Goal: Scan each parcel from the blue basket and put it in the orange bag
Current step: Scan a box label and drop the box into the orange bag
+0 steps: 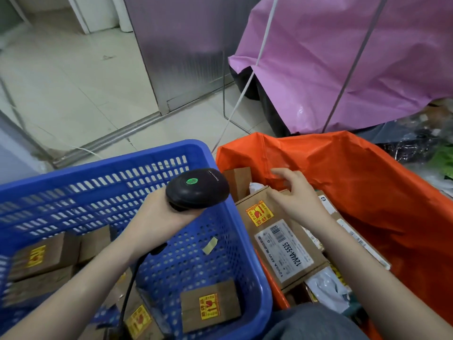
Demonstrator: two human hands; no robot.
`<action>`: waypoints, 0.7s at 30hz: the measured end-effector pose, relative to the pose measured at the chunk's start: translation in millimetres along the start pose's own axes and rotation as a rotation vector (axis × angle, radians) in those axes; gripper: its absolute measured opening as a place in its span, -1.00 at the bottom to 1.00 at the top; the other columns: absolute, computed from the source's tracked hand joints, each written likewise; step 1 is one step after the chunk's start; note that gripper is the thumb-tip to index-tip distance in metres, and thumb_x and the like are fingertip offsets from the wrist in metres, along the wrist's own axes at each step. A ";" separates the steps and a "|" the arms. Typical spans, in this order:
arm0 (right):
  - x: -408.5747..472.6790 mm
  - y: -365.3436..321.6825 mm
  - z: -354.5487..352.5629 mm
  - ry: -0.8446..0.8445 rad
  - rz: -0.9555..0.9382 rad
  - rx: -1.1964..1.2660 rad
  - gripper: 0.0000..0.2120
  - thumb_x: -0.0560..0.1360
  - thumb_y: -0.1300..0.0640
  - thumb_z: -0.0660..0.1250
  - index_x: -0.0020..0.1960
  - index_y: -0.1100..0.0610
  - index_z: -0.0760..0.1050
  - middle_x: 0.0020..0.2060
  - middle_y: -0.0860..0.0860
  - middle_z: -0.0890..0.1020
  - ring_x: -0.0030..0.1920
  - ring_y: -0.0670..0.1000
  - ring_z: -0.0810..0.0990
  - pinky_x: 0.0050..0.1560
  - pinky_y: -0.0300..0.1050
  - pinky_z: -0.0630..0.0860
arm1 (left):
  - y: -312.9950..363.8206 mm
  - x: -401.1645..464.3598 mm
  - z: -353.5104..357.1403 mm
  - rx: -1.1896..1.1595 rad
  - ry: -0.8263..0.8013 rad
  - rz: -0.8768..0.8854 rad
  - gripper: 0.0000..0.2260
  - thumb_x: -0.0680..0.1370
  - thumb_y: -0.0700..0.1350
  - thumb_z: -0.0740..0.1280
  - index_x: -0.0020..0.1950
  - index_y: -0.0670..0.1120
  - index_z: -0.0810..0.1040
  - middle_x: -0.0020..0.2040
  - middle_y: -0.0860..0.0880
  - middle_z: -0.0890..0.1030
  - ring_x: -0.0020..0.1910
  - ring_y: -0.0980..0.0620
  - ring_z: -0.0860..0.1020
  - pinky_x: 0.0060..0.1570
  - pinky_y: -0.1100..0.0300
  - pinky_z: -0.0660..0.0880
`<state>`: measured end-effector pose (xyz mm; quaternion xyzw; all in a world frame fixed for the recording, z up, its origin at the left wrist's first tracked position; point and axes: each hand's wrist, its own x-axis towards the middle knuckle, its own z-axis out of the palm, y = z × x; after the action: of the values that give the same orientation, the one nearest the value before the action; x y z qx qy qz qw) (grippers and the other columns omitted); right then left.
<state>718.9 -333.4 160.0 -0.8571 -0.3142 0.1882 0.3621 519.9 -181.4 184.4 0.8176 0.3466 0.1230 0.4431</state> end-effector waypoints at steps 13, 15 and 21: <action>-27.4 -143.9 70.0 -0.355 -0.413 -0.151 -0.56 0.51 0.08 0.34 0.36 0.01 0.33 0.21 -0.02 0.38 0.29 -0.03 0.36 0.19 -0.18 0.34 | -84.3 -85.7 -129.9 -0.017 0.176 -0.112 -0.65 0.33 -0.16 0.55 -0.01 0.19 0.56 -0.09 0.24 0.67 -0.08 0.34 0.57 -0.03 0.18 0.48; -34.6 -161.3 80.5 -0.377 -0.428 -0.138 -0.56 0.52 0.09 0.33 0.37 0.03 0.33 0.25 -0.02 0.39 0.34 -0.03 0.34 0.23 -0.17 0.33 | -87.4 -99.4 -148.7 0.010 0.189 -0.116 -0.64 0.32 -0.16 0.56 -0.02 0.18 0.56 -0.11 0.26 0.66 -0.09 0.34 0.56 -0.07 0.23 0.47; -61.0 -198.3 118.7 -0.409 -0.434 -0.088 -0.59 0.53 0.12 0.32 0.35 0.05 0.36 0.23 -0.05 0.41 0.21 -0.13 0.37 0.13 -0.25 0.29 | -109.2 -134.2 -192.5 -0.032 0.274 -0.143 -0.58 0.25 0.12 0.53 0.07 0.10 0.61 -0.18 0.25 0.68 -0.17 0.28 0.61 -0.12 0.17 0.53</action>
<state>529.2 -207.7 233.2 -0.7292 -0.5642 0.2614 0.2858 274.2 -109.0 221.2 0.7591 0.4592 0.2071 0.4124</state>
